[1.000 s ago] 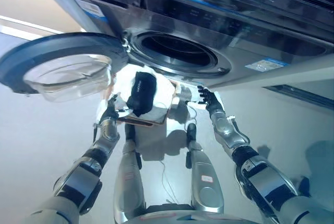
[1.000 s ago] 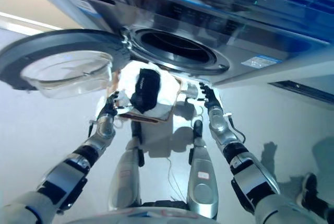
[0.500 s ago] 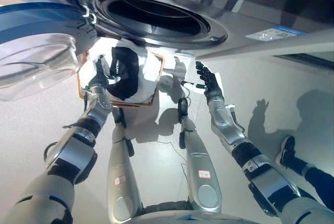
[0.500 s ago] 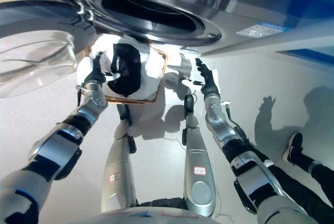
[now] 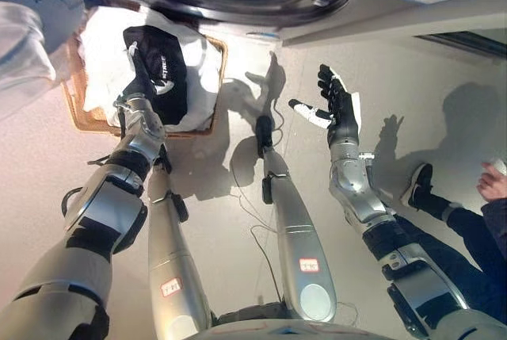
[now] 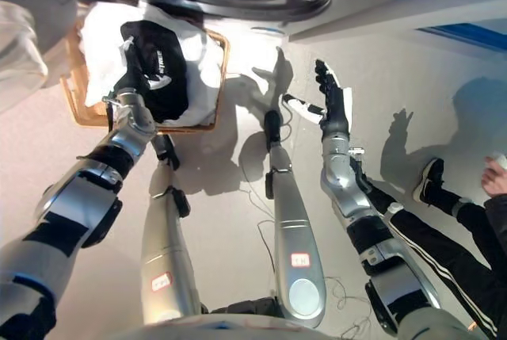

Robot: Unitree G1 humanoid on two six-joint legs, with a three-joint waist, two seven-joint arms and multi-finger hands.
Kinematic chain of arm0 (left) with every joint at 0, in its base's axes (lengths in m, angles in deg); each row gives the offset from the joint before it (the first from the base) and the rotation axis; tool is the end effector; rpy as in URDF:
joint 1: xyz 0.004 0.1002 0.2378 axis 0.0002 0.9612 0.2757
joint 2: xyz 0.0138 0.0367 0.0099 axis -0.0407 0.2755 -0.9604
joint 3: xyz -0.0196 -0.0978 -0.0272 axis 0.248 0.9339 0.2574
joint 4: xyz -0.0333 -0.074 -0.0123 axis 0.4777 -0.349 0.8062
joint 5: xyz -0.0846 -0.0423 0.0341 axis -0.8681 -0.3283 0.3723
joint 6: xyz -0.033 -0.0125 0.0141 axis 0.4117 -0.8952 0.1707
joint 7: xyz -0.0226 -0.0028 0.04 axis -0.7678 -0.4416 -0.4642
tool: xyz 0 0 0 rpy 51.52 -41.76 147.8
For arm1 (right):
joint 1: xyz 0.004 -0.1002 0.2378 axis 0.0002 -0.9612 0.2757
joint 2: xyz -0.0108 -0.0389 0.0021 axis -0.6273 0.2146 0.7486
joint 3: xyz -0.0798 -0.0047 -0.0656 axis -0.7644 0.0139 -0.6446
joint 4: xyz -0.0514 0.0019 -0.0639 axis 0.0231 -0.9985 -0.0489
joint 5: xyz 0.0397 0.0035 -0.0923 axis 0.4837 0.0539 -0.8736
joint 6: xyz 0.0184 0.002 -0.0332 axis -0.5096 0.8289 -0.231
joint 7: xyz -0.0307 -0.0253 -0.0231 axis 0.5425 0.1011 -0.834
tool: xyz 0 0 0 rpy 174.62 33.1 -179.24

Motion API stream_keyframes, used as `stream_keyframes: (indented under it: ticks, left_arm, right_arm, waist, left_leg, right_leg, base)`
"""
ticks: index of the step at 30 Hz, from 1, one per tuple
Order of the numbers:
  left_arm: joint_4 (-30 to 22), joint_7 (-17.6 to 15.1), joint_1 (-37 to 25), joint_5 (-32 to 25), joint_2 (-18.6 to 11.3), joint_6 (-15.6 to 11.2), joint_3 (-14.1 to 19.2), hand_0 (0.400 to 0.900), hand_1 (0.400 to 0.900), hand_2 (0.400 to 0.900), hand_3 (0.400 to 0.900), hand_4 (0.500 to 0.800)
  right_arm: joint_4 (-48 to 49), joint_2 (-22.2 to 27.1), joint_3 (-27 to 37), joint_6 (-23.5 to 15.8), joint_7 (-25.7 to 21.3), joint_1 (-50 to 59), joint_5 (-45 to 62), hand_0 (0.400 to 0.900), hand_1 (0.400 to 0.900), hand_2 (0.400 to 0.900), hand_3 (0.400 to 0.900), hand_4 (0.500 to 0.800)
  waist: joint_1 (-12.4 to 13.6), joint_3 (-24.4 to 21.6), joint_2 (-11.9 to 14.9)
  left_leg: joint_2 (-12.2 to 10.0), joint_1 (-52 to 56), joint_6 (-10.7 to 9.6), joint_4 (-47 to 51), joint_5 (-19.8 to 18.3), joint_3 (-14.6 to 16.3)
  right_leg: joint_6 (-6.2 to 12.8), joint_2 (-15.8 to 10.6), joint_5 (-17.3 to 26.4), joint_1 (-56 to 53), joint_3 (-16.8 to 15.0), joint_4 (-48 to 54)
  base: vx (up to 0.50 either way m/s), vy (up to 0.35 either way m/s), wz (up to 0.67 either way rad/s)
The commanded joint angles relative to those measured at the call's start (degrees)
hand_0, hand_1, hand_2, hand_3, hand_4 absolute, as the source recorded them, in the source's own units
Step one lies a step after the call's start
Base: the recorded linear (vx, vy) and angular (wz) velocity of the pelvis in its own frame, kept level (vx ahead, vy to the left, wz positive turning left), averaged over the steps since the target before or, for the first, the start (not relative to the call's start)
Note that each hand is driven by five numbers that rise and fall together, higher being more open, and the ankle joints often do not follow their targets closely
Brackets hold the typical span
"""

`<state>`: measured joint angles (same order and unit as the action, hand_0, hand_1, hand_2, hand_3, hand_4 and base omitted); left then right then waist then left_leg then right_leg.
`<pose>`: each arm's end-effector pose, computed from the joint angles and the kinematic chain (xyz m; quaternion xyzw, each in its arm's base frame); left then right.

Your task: Put the clothes in the basket into the washing machine.

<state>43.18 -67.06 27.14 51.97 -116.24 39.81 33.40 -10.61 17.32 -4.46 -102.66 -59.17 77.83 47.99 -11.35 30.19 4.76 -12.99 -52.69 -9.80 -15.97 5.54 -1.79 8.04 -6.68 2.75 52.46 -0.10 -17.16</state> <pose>0.3589 0.2153 0.1404 0.4284 -0.0432 0.2790 0.8584 0.2814 -0.1569 0.0893 -0.0791 -0.1685 -0.0661 0.9803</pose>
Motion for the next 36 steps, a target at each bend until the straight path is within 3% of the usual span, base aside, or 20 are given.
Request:
stream_keyframes:
  ticks: [1, 5, 6, 7, 8, 20, 27, 33, 36]
  left_arm:
    - [2.42, -1.83, -1.32, 0.45, -1.07, 1.4, 2.0, 0.9, 0.9, 0.9, 0.9, 0.8]
    - [3.16, -0.67, -1.19, 0.3, 0.69, 1.7, 2.13, 0.9, 0.9, 0.9, 0.9, 0.8]
    - [3.17, -0.45, -1.04, 0.03, 1.15, 1.7, 2.25, 0.761, 0.761, 0.761, 0.761, 0.716]
    - [3.22, -0.14, -1.1, 0.05, 1.45, 1.76, 2.12, 0.518, 0.518, 0.518, 0.518, 0.571]
    - [3.53, 0.22, -1.13, 0.05, 1.59, 1.86, 1.94, 0.4, 0.4, 0.4, 0.4, 0.5]
    - [4.36, 0.98, -0.56, -0.55, 2.13, 1.84, 1.57, 0.4, 0.4, 0.4, 0.4, 0.5]
    - [4.74, 2.58, 1.74, -3.89, 4.17, 0.45, 3.96, 0.4, 0.4, 0.4, 0.4, 0.5]
    - [1.44, 6.03, 4.36, -15.15, 5.6, -3.2, 8.98, 0.4, 0.4, 0.4, 0.4, 0.5]
    - [-0.58, 10.22, 4.43, -26.15, 6.12, -5.84, 12.87, 0.4, 0.4, 0.4, 0.4, 0.5]
  right_arm:
    - [8.02, 4.38, 3.86, -4.46, -3.0, -4.75, -3.28, 0.9, 0.9, 0.9, 0.9, 0.8]
    - [8.43, 3.89, 4.36, -4.59, -3.68, -5.36, -3.96, 0.9, 0.9, 0.9, 0.9, 0.8]
    - [8.59, 3.86, 4.41, -4.51, -3.65, -5.41, -4.13, 0.9, 0.9, 0.9, 0.9, 0.8]
    - [8.3, 3.93, 4.4, -4.45, -3.55, -5.32, -4.19, 0.9, 0.9, 0.9, 0.9, 0.8]
    - [8.07, 3.8, 4.33, -4.51, -3.45, -5.24, -4.1, 0.9, 0.9, 0.9, 0.9, 0.8]
    - [2.78, 2.46, 1.97, -4.34, -1.53, -4.03, -2.09, 0.9, 0.9, 0.9, 0.9, 0.8]
    - [-3.48, 1.37, -0.18, -2.41, 0.08, -2.38, -1.08, 0.9, 0.9, 0.9, 0.9, 0.8]
    - [-6.93, 1.23, 0.24, 0.11, 1.89, -1.98, 0.0, 0.9, 0.9, 0.9, 0.9, 0.8]
    - [-8.46, 1.17, 0.98, 1.41, 2.96, -2.06, 0.64, 0.9, 0.9, 0.9, 0.9, 0.8]
  waist:
    - [-0.45, -1.44, -0.18]
    - [-0.57, -1.59, -0.58]
    - [-0.53, -1.69, -0.68]
    - [-0.5, -1.76, -0.78]
    - [-0.56, -1.91, -0.77]
    - [-0.65, -3.91, -1.44]
    - [-0.01, -4.0, -2.34]
    - [0.66, -3.87, -3.85]
    - [0.69, -4.45, -4.64]
  left_leg:
    - [-3.5, -4.66, -1.91, 0.18, 4.01, -7.11]
    - [-3.27, -6.59, -1.98, -0.51, 4.03, -7.76]
    - [-3.27, -6.9, -1.98, -0.55, 4.04, -7.8]
    - [-3.3, -7.06, -2.0, -0.41, 4.08, -7.8]
    - [-3.37, -7.22, -2.02, -0.38, 4.08, -7.75]
    - [-3.66, -3.14, -2.45, 1.03, 4.47, -5.97]
    - [-3.15, 8.65, -2.4, 5.16, 4.77, -2.64]
    - [-2.85, 19.09, -2.17, 8.89, 5.07, 0.53]
    - [-2.85, 22.71, -2.06, 10.15, 5.01, 1.54]
  right_leg:
    - [3.07, -1.14, 1.02, 5.5, -2.38, -6.8]
    - [2.93, -0.92, 0.72, 7.41, -2.2, -7.94]
    - [2.86, -0.85, 0.66, 7.78, -2.27, -8.17]
    - [2.79, -0.72, 0.65, 8.1, -2.34, -8.28]
    - [2.76, -0.67, 0.69, 8.37, -2.35, -8.28]
    - [2.51, -0.17, 1.07, 5.85, -2.96, -6.87]
    - [2.36, -0.23, 0.7, -2.65, -5.16, -4.56]
    - [2.74, -1.29, 0.46, -11.68, -6.41, -1.11]
    - [2.94, -1.86, 0.61, -14.95, -6.78, 0.48]
  base:
    - [-0.04, -0.047, -0.01]
    - [-0.01, -0.02, 0.01]
    - [0.0, 0.0, 0.0]
    - [-0.01, -0.018, -0.04]
    - [-0.01, -0.013, -0.06]
    - [0.0, 0.003, -0.06]
    - [0.03, 0.036, -0.11]
    - [0.07, 0.046, -0.1]
    - [0.08, 0.032, -0.04]
